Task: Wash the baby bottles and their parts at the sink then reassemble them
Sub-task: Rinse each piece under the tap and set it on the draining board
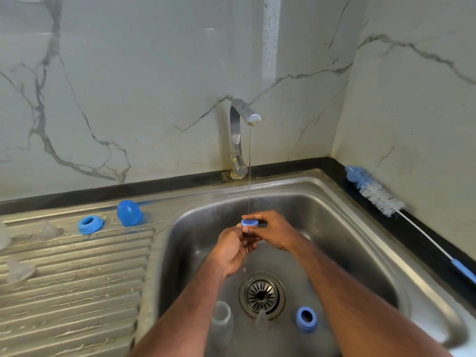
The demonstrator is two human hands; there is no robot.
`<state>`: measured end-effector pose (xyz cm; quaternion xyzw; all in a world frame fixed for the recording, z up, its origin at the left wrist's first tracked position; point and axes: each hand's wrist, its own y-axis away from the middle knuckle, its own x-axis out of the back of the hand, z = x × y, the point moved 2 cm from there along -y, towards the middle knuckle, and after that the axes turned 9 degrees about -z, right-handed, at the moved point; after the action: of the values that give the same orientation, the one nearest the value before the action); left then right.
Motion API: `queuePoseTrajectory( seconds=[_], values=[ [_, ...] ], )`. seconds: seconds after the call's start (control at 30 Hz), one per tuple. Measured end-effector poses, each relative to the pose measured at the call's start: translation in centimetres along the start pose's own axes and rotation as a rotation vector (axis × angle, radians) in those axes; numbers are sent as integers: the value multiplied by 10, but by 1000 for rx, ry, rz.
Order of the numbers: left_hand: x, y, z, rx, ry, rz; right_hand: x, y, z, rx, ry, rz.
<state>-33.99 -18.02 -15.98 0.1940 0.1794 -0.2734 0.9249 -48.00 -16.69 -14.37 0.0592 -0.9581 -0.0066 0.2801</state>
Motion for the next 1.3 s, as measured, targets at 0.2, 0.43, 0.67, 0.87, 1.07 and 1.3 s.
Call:
queuePoseTrajectory(
  seconds=[0.2,0.43,0.67,0.87,1.07,1.3],
  values=[
    [12,-3,-5,114,-280,145,-7,-5,6,-52,183,101],
    [18,-3,-5,109,-400,268,-10,-8,14,-149,340,62],
    [18,-2,-7,126,-456,213,-21,-12,16,-191,371,-6],
    [18,-4,-9,95,-447,204,-19,-16,11,-155,372,70],
    [20,-1,-7,-6,-299,186,-22,-17,12,-168,130,100],
    [15,1,-6,56,-369,167,-18,-10,11,-209,-557,-39]
  ],
)
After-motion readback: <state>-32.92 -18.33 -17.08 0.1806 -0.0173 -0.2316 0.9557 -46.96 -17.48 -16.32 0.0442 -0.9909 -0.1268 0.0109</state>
